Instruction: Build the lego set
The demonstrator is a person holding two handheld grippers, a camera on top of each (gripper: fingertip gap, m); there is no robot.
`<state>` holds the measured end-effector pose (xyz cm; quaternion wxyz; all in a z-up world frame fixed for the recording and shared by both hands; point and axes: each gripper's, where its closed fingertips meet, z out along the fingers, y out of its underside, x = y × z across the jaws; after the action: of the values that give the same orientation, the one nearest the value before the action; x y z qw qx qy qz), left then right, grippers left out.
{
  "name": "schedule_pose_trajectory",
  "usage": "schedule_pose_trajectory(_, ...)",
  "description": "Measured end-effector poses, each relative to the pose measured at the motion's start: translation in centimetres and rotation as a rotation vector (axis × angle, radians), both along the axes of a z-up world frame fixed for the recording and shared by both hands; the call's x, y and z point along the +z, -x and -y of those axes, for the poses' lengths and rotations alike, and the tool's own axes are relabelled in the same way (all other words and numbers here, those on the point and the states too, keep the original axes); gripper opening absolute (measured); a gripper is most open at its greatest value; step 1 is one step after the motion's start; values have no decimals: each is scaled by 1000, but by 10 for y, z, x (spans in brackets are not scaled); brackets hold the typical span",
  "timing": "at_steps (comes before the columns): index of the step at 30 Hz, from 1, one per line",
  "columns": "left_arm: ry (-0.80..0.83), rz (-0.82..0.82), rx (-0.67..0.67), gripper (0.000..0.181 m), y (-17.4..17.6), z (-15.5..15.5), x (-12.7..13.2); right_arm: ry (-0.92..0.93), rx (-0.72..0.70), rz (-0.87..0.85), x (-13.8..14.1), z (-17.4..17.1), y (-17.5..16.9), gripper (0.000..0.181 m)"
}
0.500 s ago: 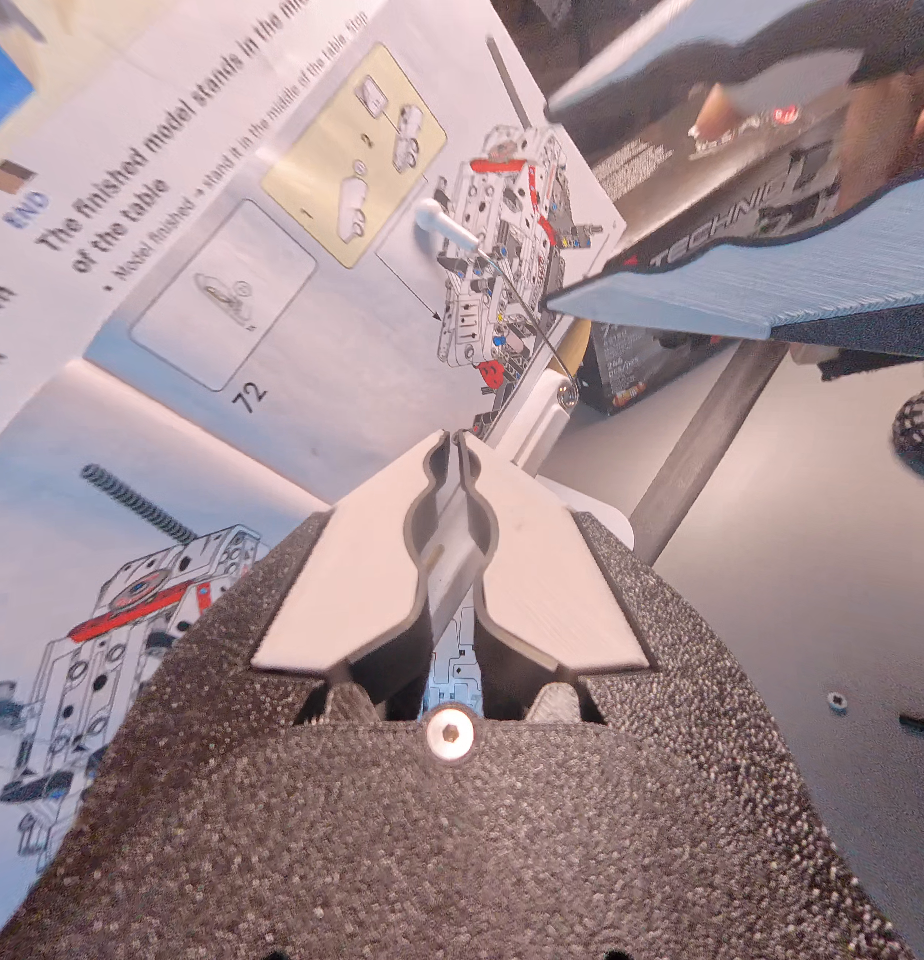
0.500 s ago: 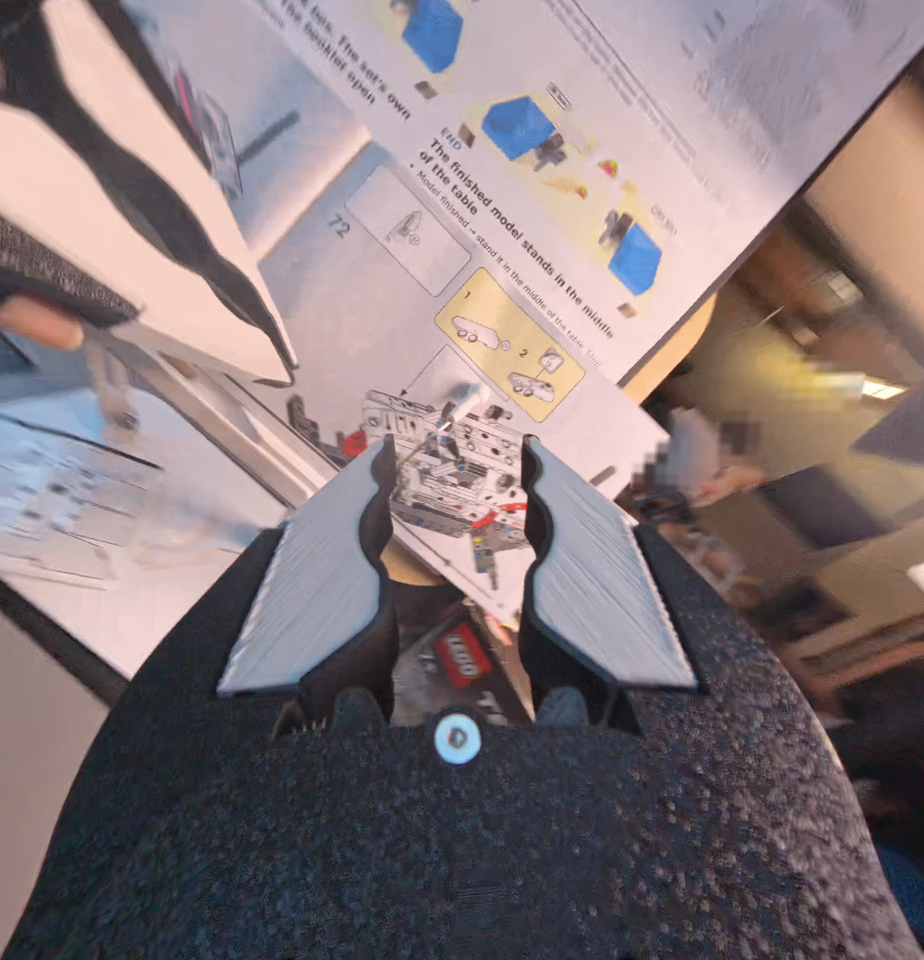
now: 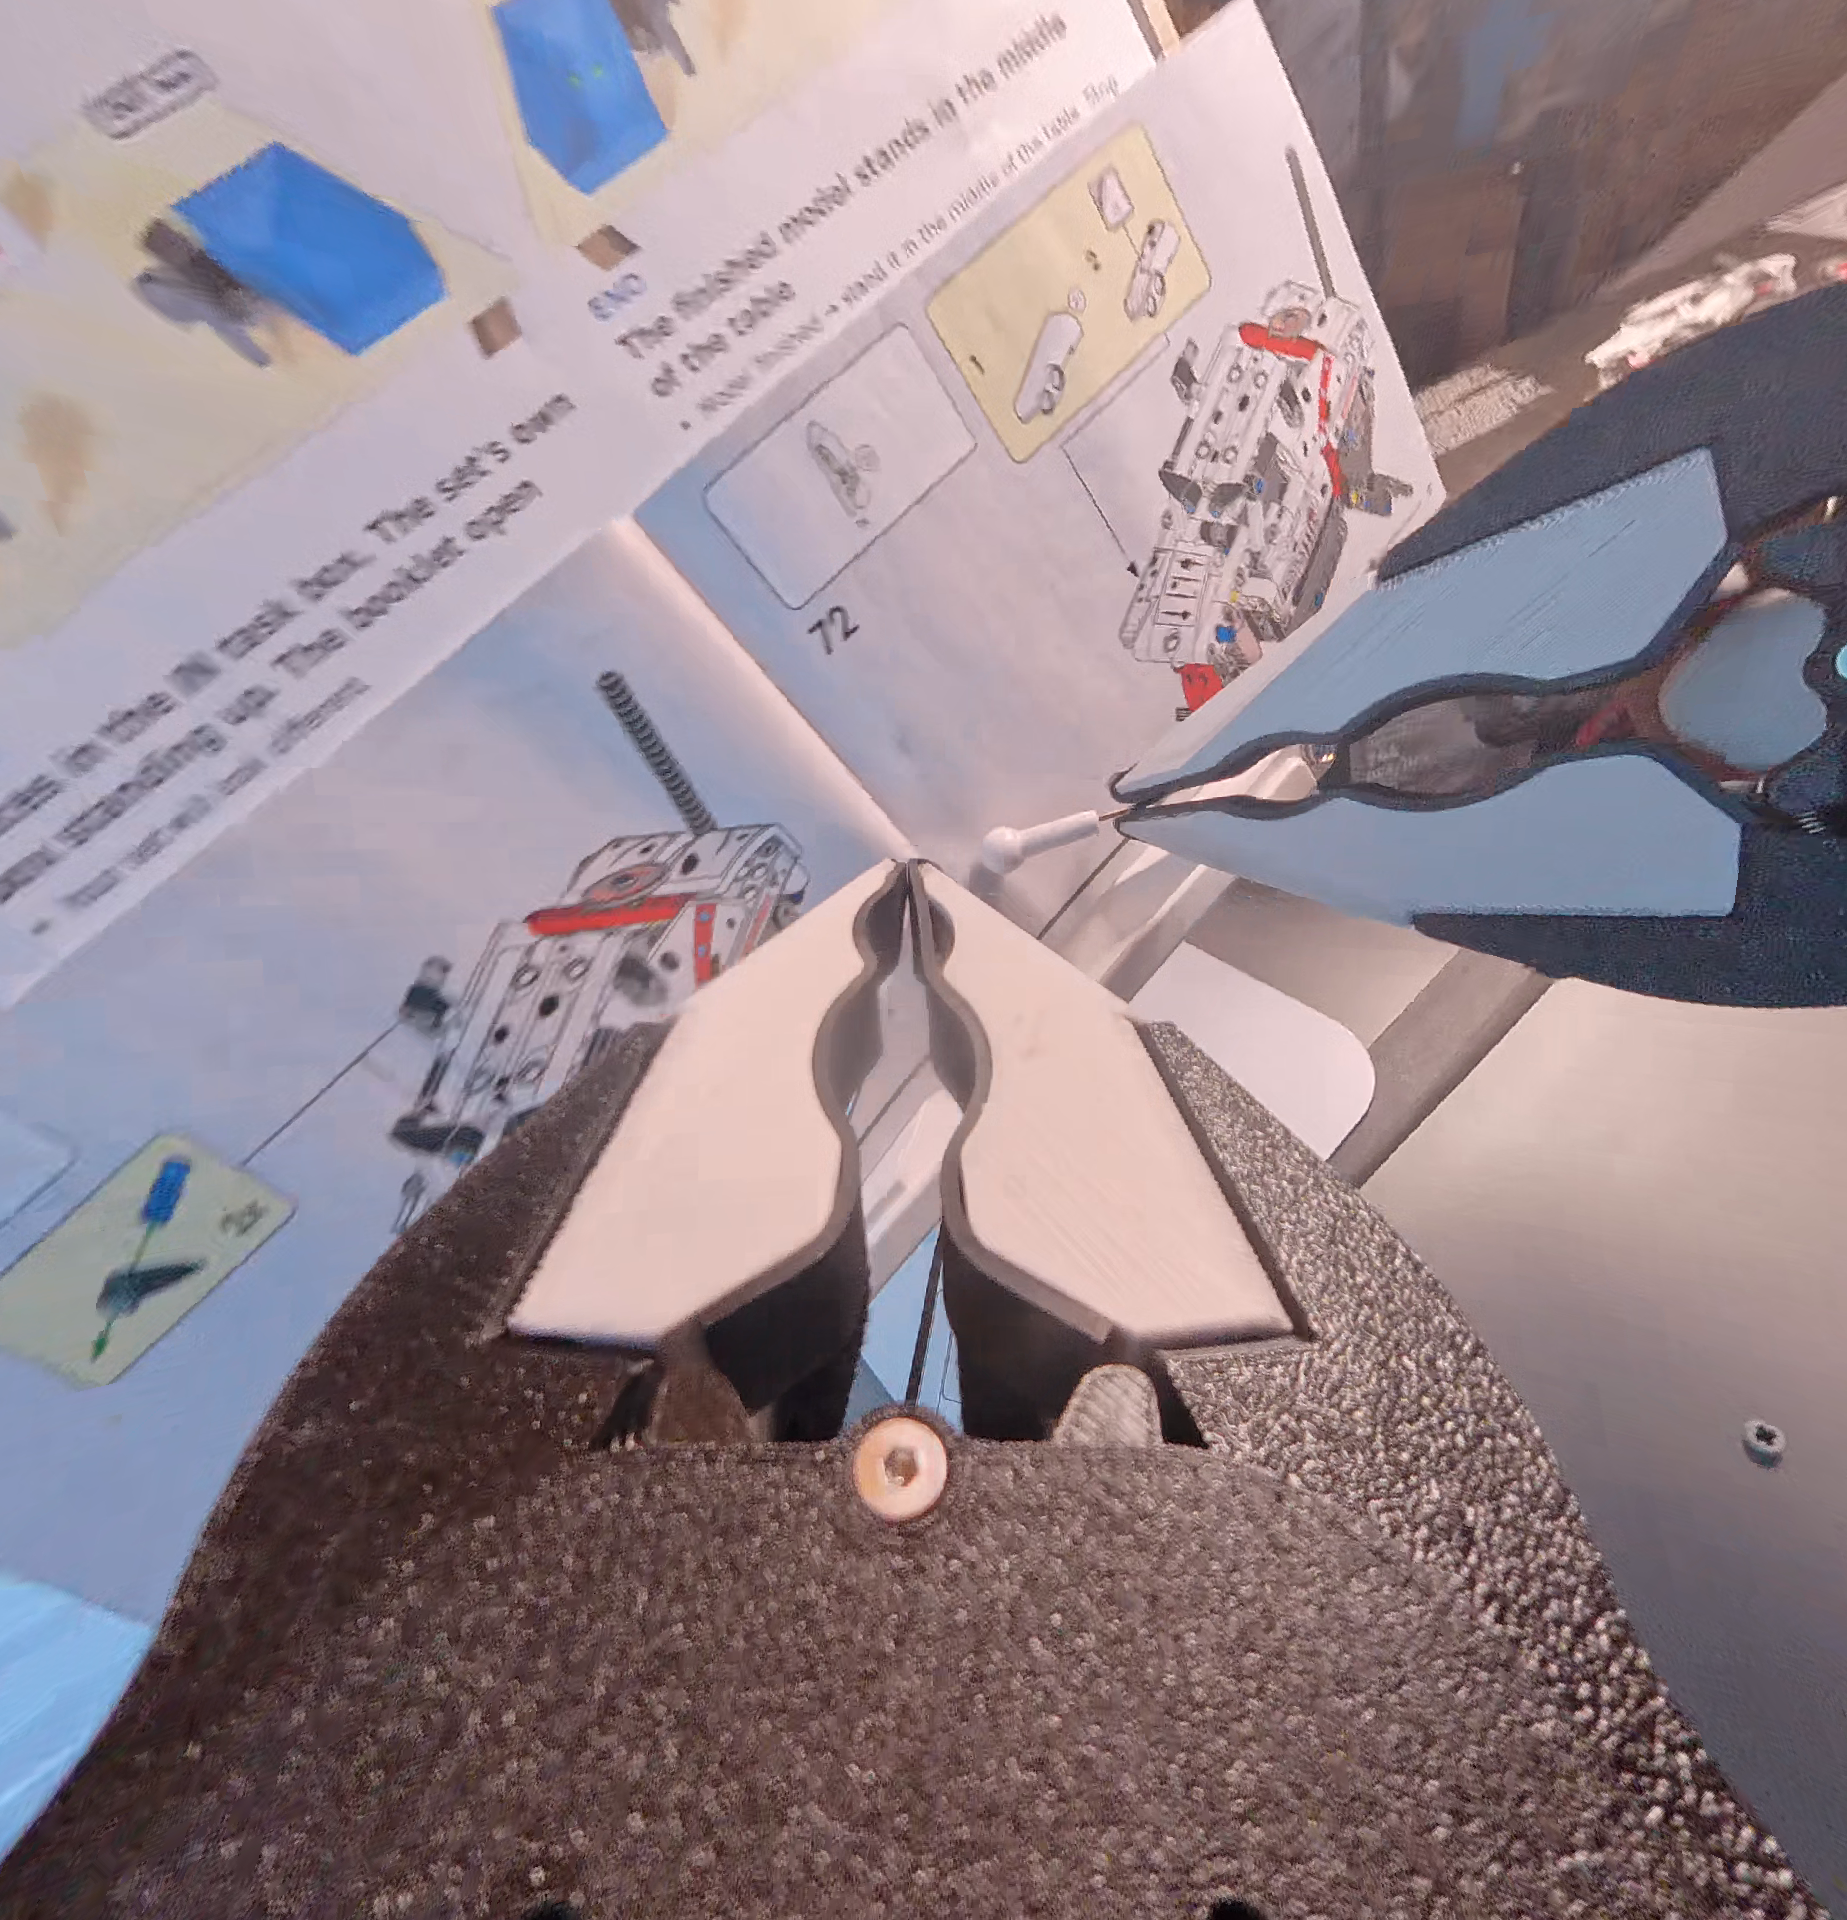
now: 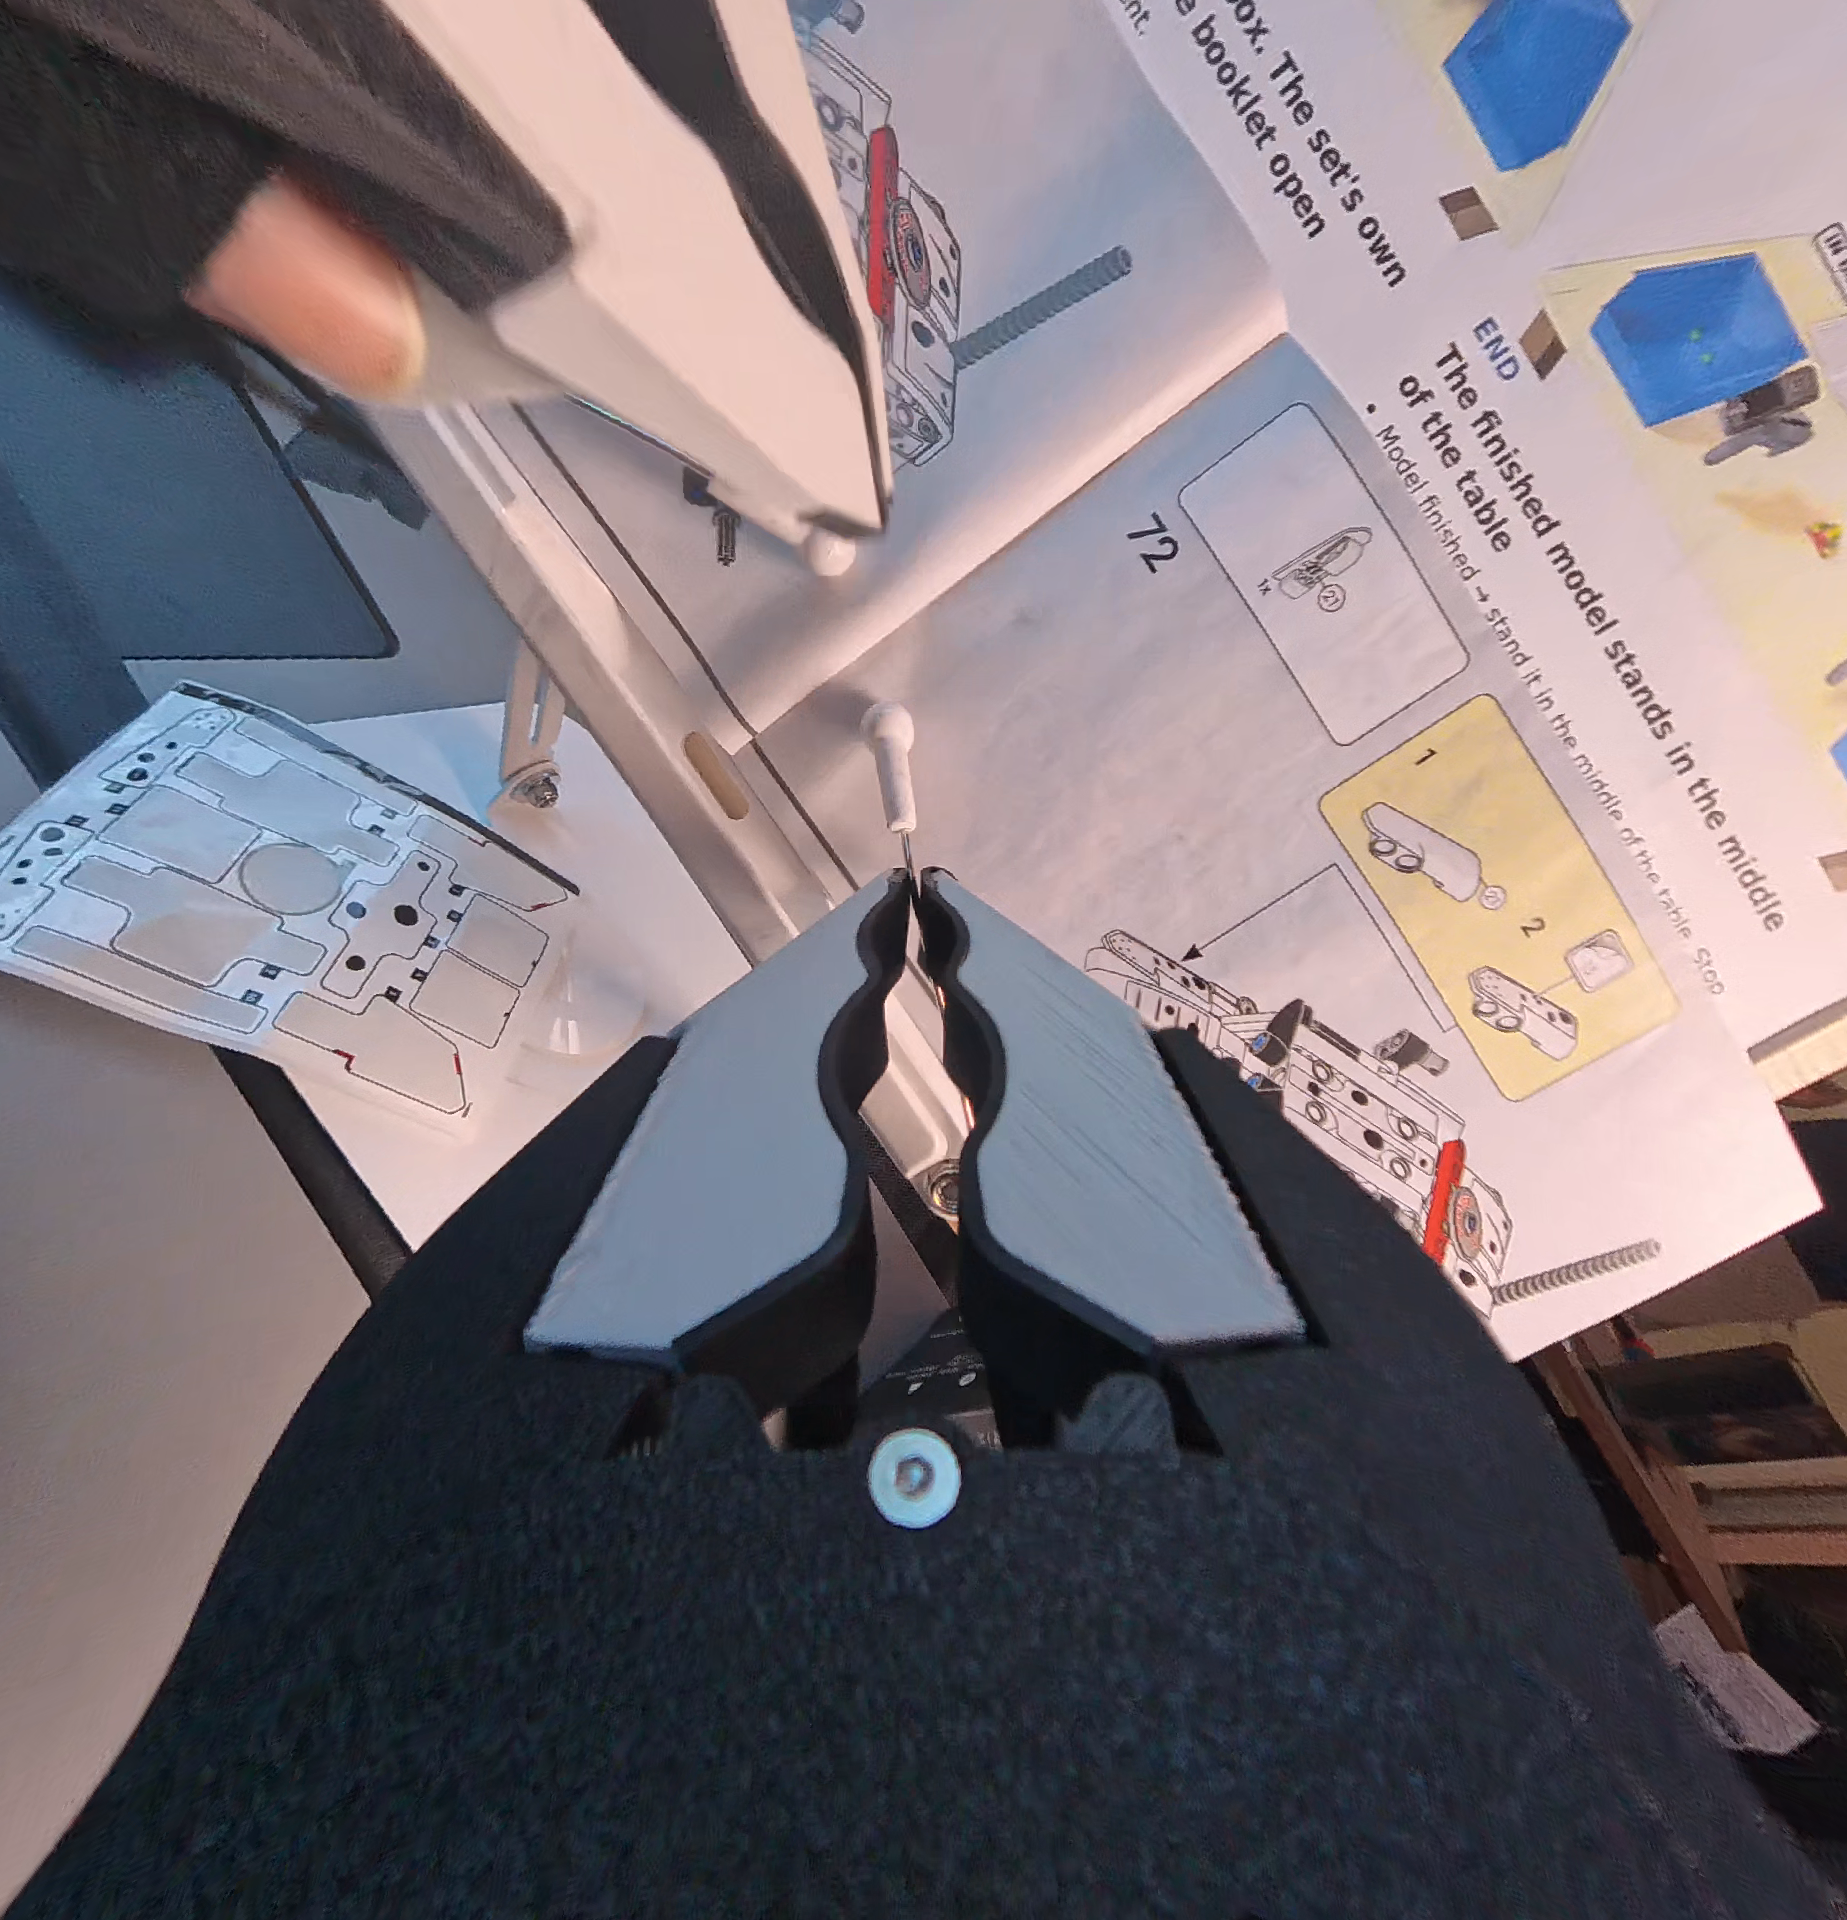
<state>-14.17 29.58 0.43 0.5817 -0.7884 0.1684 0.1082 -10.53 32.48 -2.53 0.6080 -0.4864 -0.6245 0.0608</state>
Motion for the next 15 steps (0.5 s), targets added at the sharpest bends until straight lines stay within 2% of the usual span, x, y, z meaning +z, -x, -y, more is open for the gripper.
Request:
schedule_pose_trajectory(3,-114,53,68,1,25,26,10,11,7,-16,1,1,-3,2)
schedule_pose_trajectory(6,-72,101,78,10,44,31,-5,50,7,-54,4,3,-7,18)
schedule_pose_trajectory(9,21,92,-34,0,30,26,-26,97,-12,-73,3,2,-10,22)
schedule_pose_trajectory(15,45,1,-72,0,25,29,-30,158,-23,-112,3,3,-17,23)
